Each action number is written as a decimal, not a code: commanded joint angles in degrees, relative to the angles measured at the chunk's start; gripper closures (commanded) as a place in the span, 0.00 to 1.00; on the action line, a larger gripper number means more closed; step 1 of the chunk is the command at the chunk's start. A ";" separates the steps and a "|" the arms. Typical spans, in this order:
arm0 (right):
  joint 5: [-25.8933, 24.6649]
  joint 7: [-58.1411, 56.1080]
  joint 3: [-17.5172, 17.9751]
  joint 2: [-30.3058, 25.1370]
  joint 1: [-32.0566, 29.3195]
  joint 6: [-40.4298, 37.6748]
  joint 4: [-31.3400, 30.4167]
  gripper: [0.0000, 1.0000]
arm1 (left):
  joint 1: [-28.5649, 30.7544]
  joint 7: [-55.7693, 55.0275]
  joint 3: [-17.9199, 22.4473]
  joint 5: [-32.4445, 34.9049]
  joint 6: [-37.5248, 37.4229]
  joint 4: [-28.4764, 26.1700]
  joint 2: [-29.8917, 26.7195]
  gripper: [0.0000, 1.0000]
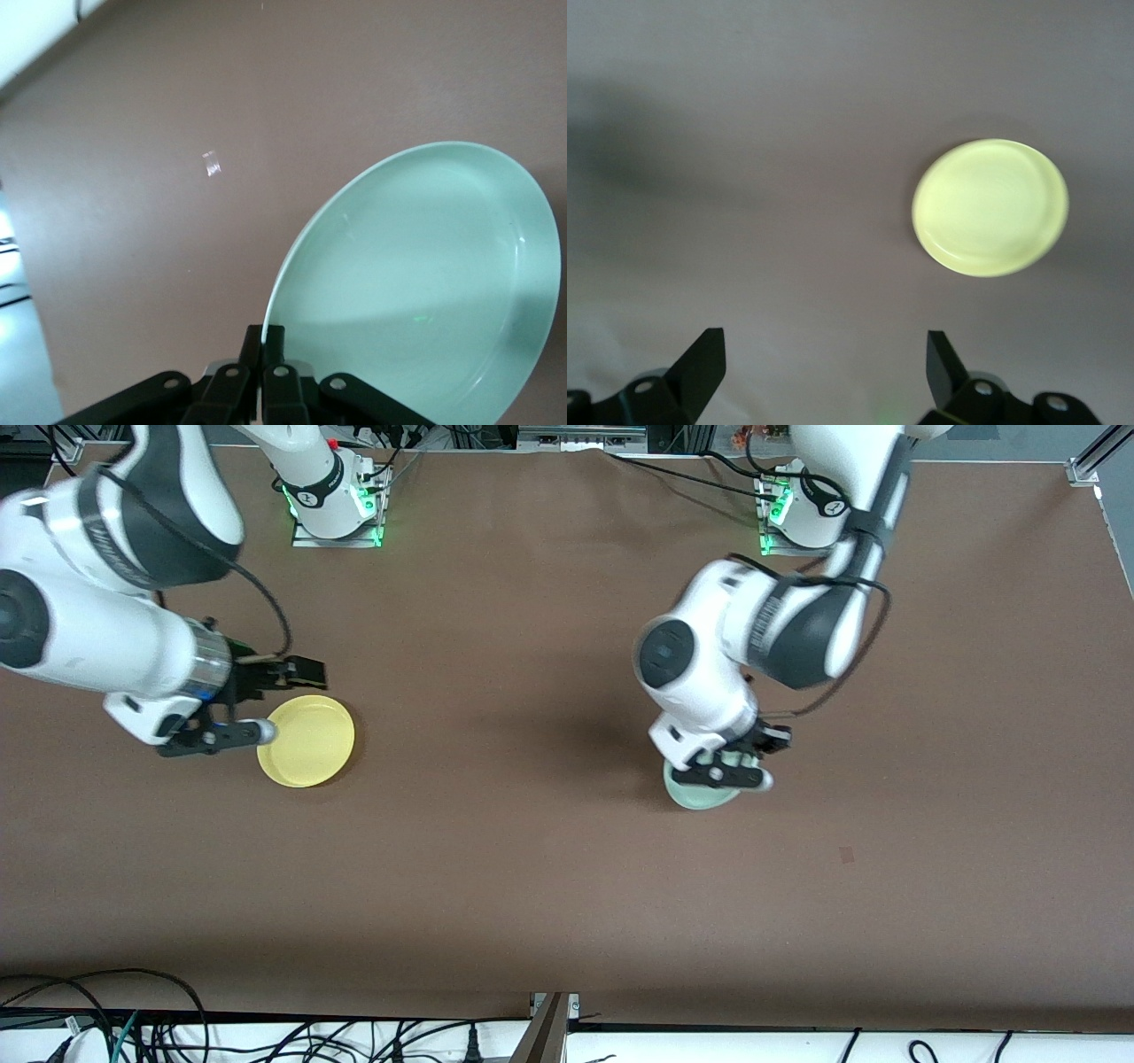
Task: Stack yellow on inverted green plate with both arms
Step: 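Tilt the green plate with the left gripper while the right gripper grips yellow, then flip the green plate upside down with the left gripper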
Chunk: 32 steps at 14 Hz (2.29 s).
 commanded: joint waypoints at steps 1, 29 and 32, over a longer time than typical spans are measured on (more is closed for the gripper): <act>1.32 1.19 -0.42 1.61 0.65 1.28 0.21 0.00 | -7.31 -5.82 1.29 8.31 -2.01 2.29 2.88 1.00; -4.39 -20.70 -3.85 8.99 -18.68 40.92 -30.55 0.03 | -37.03 -18.49 1.38 44.64 -9.74 11.95 27.06 0.78; -4.21 -20.61 -3.76 9.26 -18.68 42.50 -31.78 0.14 | -37.65 -22.36 1.03 41.93 -9.75 11.95 27.06 0.71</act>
